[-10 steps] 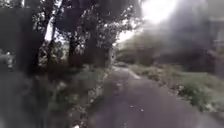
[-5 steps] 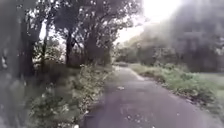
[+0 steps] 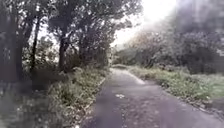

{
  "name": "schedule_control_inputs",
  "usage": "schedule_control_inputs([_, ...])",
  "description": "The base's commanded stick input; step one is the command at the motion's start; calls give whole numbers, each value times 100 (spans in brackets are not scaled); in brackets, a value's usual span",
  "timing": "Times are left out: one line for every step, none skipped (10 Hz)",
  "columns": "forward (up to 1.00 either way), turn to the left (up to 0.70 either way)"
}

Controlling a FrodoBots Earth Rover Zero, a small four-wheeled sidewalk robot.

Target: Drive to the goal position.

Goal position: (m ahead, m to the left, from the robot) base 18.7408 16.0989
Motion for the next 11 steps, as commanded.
schedule_control_inputs([70,0])
schedule_control_inputs([70,0])
schedule_control_inputs([70,0])
schedule_control_inputs([70,0])
schedule_control_inputs([70,0])
schedule_control_inputs([70,0])
schedule_control_inputs([70,0])
schedule_control_inputs([70,0])
schedule_control_inputs([70,0])
schedule_control_inputs([70,-11])
schedule_control_inputs([70,-34])
